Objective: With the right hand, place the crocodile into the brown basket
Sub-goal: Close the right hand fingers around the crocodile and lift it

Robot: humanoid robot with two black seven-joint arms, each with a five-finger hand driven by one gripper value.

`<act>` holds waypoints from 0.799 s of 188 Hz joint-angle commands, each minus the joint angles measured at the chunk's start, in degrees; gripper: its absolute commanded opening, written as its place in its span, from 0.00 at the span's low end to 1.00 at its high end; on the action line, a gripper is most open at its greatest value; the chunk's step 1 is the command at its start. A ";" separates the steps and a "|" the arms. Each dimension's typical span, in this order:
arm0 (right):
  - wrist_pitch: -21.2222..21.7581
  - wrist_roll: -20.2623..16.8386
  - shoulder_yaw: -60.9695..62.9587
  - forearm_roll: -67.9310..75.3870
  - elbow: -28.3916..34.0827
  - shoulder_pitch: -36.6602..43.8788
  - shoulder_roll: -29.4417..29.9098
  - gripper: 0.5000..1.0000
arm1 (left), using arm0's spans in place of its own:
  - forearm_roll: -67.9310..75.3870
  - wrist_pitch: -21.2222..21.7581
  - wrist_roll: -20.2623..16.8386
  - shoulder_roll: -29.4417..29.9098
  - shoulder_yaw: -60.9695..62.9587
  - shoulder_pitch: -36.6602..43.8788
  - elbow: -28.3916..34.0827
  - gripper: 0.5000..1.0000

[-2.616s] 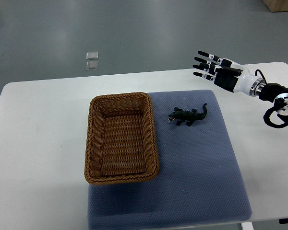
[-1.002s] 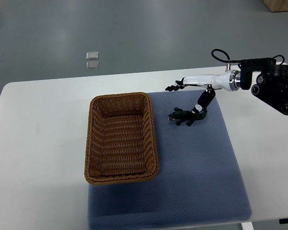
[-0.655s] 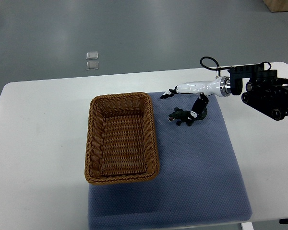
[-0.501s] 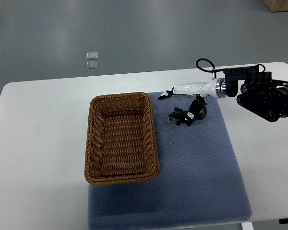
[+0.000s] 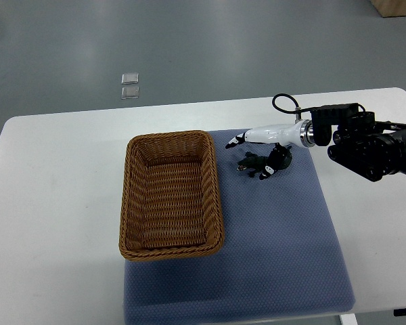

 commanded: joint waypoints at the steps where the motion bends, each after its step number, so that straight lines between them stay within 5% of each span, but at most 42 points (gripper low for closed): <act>1: -0.02 -0.09 -0.19 0.06 -1.39 0.08 0.66 0.83 | 0.06 0.00 0.00 0.00 0.00 -0.06 0.00 1.00; 20: -0.02 -0.26 -0.63 0.06 -3.50 -0.10 2.15 0.79 | -0.03 0.00 0.00 0.00 0.00 0.02 0.00 1.00; 63: 0.16 -0.79 -0.81 0.06 -3.77 -0.10 2.15 0.37 | -0.03 0.00 0.09 0.00 0.00 -0.06 0.09 1.00; 117: 0.16 -0.17 -1.51 0.06 -3.68 0.25 2.15 0.21 | -0.03 0.00 0.00 0.00 0.00 0.02 0.00 1.00; 150: 0.16 0.00 -1.43 0.06 -3.59 0.87 2.06 0.01 | -0.03 0.00 0.00 0.00 0.00 0.02 0.00 1.00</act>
